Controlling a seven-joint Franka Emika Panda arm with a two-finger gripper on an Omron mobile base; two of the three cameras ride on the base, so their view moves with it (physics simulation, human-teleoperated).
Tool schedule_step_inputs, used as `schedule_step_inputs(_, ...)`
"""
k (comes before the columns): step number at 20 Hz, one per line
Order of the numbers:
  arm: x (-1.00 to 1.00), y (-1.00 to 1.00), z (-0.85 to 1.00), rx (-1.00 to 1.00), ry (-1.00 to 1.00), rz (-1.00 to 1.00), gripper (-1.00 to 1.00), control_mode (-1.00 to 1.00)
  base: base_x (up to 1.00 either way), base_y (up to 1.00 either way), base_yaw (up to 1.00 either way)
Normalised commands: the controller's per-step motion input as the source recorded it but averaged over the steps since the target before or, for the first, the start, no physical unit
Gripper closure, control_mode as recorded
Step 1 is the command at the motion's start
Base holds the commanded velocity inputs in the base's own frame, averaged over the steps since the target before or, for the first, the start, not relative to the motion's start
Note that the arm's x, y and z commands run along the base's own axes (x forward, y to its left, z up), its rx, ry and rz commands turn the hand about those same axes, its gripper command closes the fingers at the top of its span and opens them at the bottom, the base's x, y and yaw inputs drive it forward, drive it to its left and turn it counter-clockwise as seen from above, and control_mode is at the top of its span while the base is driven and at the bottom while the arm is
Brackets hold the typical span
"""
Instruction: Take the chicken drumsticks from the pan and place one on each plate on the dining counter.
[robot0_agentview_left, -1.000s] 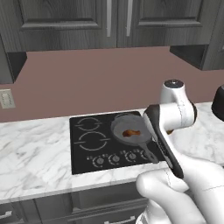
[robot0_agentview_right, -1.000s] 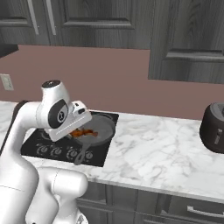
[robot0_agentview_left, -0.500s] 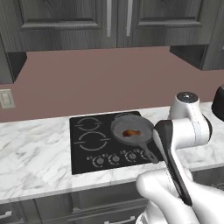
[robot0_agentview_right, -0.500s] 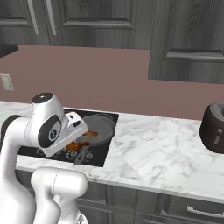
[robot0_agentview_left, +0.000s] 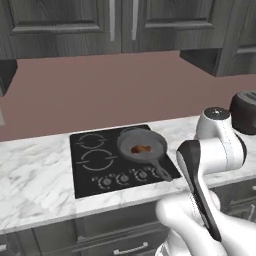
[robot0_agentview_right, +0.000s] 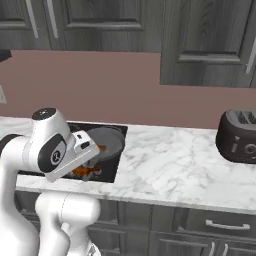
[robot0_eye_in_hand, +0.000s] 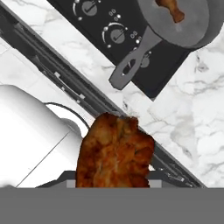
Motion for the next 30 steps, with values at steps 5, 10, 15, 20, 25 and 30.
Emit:
schedule_step_inputs(5,0.00,0.00,0.00,0.00,0.00,0.00,1.00,1.00,-0.38,-0.02,-0.40)
schedule_step_inputs(10,0.00,0.00,0.00,0.00,0.00,0.00,1.00,1.00,-0.26,0.00,-0.56)
schedule_step_inputs(15,0.00,0.00,0.00,0.00,0.00,0.00,1.00,1.00,-0.19,0.00,-0.60)
schedule_step_inputs(20,0.00,0.00,0.00,0.00,0.00,0.00,1.00,1.00,-0.18,0.00,-0.78)
schedule_step_inputs(25,0.00,0.00,0.00,0.00,0.00,0.00,1.00,1.00,-0.13,0.00,-0.85)
schedule_step_inputs(30,0.00,0.00,0.00,0.00,0.00,0.00,1.00,1.00,0.00,0.00,-0.81)
